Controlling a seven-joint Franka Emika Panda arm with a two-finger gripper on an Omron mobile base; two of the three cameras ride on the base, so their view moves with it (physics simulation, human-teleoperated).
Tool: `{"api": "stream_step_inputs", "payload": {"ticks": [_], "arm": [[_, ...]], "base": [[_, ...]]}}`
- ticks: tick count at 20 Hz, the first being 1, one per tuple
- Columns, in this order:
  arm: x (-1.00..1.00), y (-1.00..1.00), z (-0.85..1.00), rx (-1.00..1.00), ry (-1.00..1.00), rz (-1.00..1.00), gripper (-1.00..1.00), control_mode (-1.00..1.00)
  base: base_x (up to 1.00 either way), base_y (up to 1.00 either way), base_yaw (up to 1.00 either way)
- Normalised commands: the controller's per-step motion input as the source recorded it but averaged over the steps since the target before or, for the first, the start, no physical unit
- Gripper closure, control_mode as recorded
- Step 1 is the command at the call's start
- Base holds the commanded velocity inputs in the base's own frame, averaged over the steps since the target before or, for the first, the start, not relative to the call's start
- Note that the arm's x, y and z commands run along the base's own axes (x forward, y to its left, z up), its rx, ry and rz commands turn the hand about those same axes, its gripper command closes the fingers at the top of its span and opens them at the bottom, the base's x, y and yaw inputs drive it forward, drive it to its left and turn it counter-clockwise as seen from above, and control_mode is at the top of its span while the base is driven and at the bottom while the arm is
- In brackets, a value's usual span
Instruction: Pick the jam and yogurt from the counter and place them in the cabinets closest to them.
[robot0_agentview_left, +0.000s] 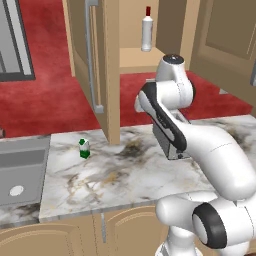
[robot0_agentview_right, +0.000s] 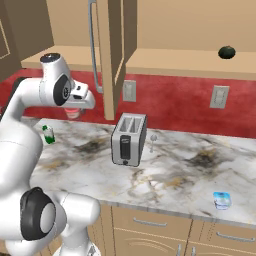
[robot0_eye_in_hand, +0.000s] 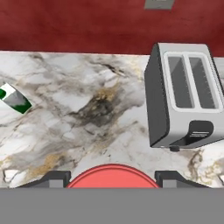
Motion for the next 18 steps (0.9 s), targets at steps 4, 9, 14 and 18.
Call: {"api": "stream_step_inputs", "payload": {"ticks": [4,9,14,18], "arm": [[-0.06,0.0,0.37,0.0,0.0,0.0,1.0,-1.0],[-0.06,0.0,0.37,0.0,0.0,0.0,1.0,-1.0],[-0.05,0.0,0.34,0.0,0.0,0.0,1.0,-1.0],[-0.03,0.02,0.33,0.0,0.0,0.0,1.0,-1.0]], "base": [[0.0,0.0,0.0],[0.0,0.0,0.0],[0.0,0.0,0.0],[0.0,0.0,0.0]]}}
